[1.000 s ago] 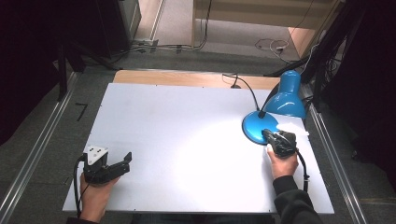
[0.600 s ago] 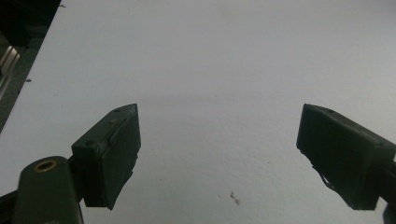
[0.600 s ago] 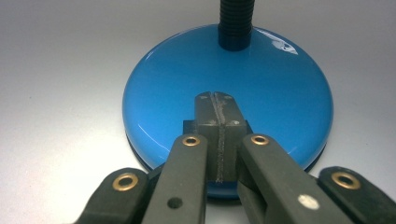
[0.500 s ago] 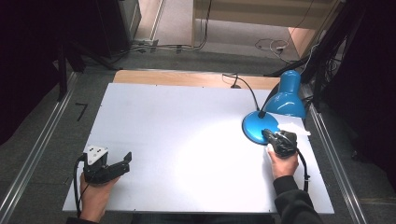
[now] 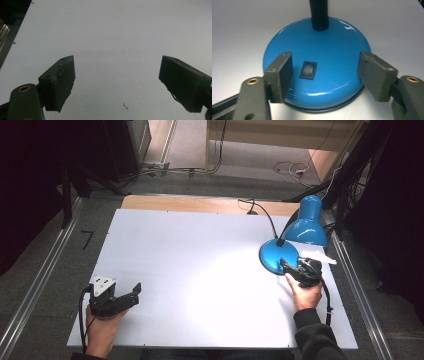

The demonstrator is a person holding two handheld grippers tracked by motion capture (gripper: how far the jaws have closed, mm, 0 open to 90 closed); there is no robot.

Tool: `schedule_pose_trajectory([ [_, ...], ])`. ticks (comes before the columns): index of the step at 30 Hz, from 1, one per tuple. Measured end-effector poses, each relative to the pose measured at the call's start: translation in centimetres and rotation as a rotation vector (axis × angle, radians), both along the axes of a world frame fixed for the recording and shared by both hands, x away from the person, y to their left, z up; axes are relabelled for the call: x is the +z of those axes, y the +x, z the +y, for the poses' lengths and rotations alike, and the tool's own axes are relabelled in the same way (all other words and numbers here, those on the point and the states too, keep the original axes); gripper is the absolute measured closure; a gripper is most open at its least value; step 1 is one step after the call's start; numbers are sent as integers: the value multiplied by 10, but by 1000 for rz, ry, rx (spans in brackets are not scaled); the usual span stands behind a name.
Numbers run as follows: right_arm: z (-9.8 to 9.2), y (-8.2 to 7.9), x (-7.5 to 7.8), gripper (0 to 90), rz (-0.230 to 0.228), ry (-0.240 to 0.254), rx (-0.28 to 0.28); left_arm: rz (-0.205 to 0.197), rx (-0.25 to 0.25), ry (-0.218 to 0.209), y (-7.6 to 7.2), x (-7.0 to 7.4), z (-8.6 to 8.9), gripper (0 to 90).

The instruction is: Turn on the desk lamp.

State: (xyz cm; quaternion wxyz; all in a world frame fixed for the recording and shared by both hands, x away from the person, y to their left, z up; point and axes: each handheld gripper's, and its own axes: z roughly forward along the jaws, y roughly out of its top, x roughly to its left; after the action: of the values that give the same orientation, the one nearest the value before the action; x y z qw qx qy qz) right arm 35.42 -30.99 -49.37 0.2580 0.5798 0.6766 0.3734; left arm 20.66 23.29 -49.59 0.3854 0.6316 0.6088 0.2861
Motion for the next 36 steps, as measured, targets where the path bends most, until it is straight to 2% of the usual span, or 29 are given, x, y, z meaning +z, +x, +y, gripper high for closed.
schedule_pose_trajectory([
  [2,-2,1,0,151,11,4,-8,0,0,0,0,0,0,141],
  [8,-3,1,2,125,3,5,1,1,1,1,0,0,0,141],
  [23,-5,-5,7,125,10,34,14,0,2,1,0,0,1,140],
  [36,-10,-14,9,126,21,37,34,-2,2,3,0,0,0,141],
])
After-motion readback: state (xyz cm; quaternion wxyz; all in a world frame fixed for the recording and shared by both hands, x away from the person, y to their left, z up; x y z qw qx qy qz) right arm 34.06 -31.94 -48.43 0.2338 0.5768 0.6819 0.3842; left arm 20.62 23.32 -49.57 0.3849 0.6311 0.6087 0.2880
